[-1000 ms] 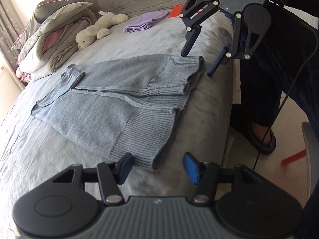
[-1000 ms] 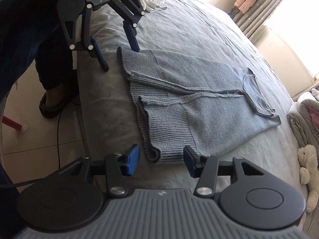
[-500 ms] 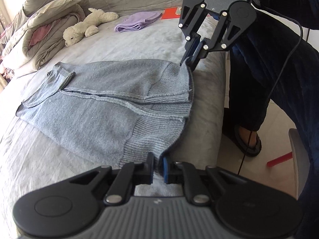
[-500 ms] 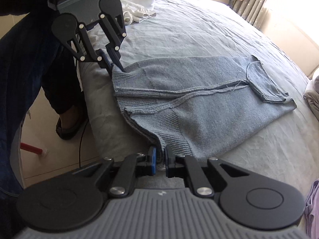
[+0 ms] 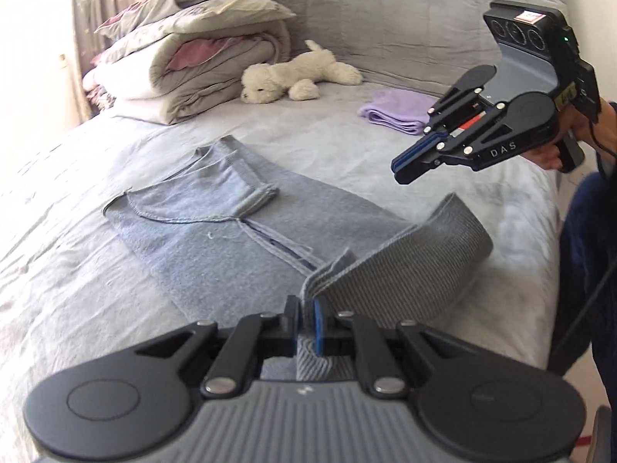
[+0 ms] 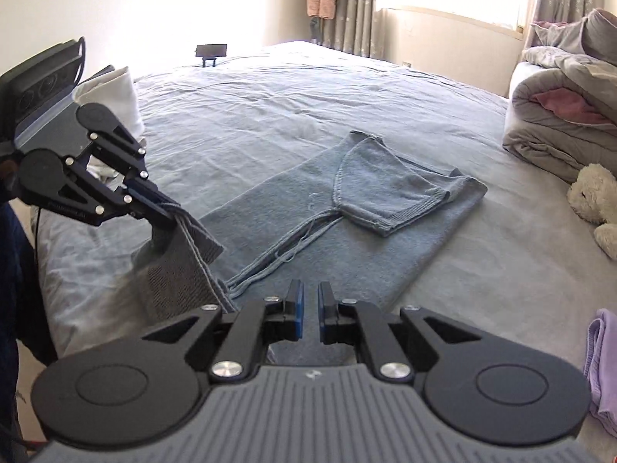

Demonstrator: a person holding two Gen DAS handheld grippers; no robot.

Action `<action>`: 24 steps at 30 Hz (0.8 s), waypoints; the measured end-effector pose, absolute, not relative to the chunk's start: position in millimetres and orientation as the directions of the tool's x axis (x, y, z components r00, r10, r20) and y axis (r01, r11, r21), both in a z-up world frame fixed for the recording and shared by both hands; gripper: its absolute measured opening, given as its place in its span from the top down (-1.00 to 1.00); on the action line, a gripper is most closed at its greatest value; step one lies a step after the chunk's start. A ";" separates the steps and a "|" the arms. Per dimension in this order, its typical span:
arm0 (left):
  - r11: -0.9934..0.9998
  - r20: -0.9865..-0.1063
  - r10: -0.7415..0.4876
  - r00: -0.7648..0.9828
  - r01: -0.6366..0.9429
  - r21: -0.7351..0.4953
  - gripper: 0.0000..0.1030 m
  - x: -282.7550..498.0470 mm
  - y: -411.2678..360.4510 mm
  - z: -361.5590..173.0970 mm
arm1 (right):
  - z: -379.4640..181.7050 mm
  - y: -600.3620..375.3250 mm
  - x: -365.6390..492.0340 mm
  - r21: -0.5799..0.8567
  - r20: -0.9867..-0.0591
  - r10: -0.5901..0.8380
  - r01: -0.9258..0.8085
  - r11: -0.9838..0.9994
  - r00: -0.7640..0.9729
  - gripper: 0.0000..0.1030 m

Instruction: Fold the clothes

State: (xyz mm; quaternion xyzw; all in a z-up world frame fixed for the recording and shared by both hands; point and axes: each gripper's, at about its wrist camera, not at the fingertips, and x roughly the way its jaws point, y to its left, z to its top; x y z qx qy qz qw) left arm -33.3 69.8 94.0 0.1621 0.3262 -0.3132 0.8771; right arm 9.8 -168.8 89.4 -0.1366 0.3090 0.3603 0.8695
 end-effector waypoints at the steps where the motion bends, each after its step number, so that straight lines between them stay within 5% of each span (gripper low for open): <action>1: 0.765 -0.676 -0.435 0.595 0.640 0.071 0.86 -23.6 69.2 89.8 | 86.8 -166.9 19.9 -0.009 -0.640 0.531 -0.696 0.718 0.556 0.92; 4: 0.792 -0.690 -0.417 0.592 0.609 0.043 0.92 -4.1 72.4 80.4 | 80.3 -176.4 31.1 0.061 -0.635 0.546 -0.670 0.740 0.547 0.88; 10: 0.803 -0.653 -0.517 0.553 0.578 -0.147 0.91 -2.3 103.7 78.2 | 66.9 -216.7 18.2 0.287 -0.618 0.649 -0.642 0.711 0.442 0.17; 13: 0.804 -0.652 -0.546 0.526 0.548 -0.231 0.58 -7.4 117.0 73.2 | 66.2 -226.6 14.4 0.367 -0.602 0.688 -0.625 0.689 0.405 0.16; 15: 0.816 -0.660 -0.538 0.524 0.520 -0.252 0.15 -8.9 120.1 69.6 | 66.5 -229.8 15.0 0.430 -0.582 0.722 -0.612 0.664 0.374 0.16; 24: 0.814 -0.670 -0.545 0.504 0.511 -0.278 0.17 -15.2 106.1 59.4 | 51.0 -208.2 11.3 0.418 -0.666 0.682 -0.607 0.676 0.301 0.29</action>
